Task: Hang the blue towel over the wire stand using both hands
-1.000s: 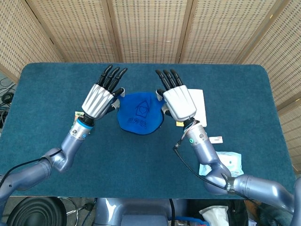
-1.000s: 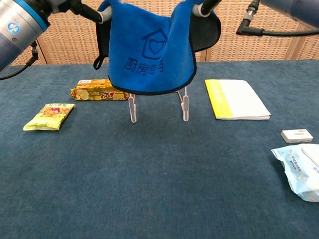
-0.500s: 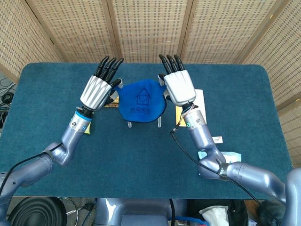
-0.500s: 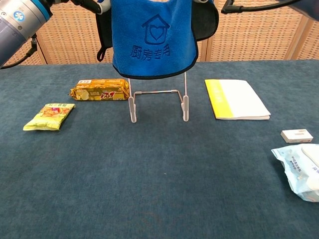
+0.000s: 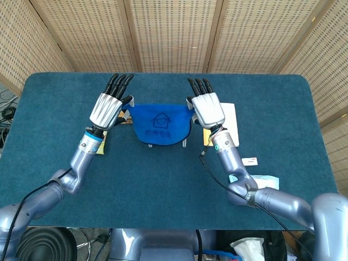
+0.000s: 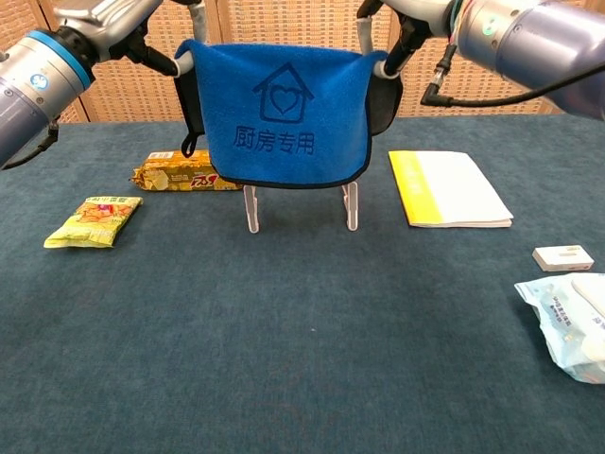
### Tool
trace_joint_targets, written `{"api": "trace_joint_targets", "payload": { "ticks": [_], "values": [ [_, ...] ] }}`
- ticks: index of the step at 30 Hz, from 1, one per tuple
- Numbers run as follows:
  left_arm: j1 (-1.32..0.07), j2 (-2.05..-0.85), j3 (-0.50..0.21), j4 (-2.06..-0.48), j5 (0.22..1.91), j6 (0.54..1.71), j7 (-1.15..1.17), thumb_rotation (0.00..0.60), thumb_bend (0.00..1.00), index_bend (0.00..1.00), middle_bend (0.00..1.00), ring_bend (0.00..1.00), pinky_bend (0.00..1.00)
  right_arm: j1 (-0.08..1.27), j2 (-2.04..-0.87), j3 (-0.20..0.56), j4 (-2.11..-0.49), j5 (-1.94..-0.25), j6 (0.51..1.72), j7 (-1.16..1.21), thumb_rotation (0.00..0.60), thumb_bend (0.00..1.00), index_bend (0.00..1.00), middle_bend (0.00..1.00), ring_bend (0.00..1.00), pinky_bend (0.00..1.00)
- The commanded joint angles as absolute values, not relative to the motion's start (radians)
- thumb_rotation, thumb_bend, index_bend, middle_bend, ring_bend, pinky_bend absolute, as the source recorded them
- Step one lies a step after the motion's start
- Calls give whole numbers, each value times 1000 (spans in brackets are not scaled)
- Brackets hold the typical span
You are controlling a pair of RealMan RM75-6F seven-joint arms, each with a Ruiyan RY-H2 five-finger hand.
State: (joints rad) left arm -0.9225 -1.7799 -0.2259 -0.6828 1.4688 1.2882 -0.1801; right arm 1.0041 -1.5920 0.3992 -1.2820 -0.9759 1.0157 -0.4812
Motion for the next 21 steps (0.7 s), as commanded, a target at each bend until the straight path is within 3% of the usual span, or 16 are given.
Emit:
{"api": "trace_joint_targets", "payload": {
  "ticks": [1,21],
  "values": [
    [-915,-1810,-210,-636,1470,1279,-219,600,449,698,0,0,0,1004,-1610,382,-1255,-988,1012,-466,600,544,692,62,0,54],
    [-893,-1895,-174,-484,1470,1247,-310,600,446,699,0,0,0,989,-1674,334,-1150,-1006,992,-423,600,543,692,62,0,54]
  ]
}}
